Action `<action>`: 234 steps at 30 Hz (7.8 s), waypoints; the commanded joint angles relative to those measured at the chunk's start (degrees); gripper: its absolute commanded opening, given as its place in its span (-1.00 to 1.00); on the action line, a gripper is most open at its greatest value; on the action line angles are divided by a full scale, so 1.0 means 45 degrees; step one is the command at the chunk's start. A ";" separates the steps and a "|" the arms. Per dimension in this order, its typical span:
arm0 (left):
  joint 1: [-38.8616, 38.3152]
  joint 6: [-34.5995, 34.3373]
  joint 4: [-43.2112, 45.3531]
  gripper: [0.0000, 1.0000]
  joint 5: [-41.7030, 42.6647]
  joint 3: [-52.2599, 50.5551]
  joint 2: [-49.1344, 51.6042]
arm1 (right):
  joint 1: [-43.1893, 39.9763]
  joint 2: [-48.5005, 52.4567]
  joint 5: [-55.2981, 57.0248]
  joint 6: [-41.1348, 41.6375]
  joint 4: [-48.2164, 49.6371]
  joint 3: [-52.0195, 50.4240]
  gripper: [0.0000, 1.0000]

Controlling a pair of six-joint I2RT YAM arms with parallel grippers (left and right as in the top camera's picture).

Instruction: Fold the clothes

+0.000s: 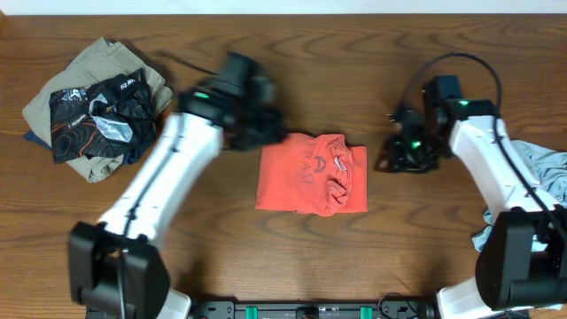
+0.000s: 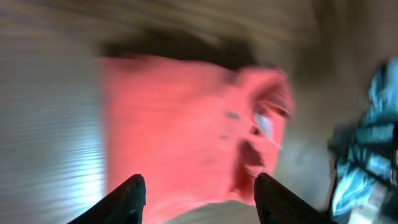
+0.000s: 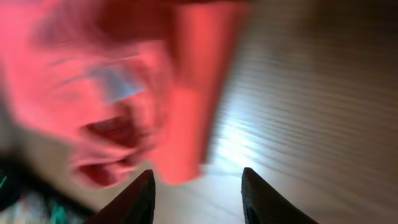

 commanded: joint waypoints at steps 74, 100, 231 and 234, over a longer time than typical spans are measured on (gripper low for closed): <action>0.1239 0.3517 0.1409 0.19 -0.2064 0.0087 0.0500 | 0.2501 0.1268 0.2569 0.3847 -0.1069 -0.0029 -0.49; -0.0121 0.3876 0.0607 -0.08 -0.3730 0.0087 0.5221 | 0.4090 0.0563 0.2841 0.4357 0.3502 -0.3444 -0.38; 1.1312 0.1962 0.6071 0.99 0.1239 0.1933 0.5693 | 0.1462 -0.4299 0.6188 0.2346 0.1763 -0.2239 0.05; 1.1312 0.2006 0.6271 0.96 0.2210 0.2098 0.5348 | 0.1447 -0.4299 0.6188 0.2346 0.1783 -0.2239 0.06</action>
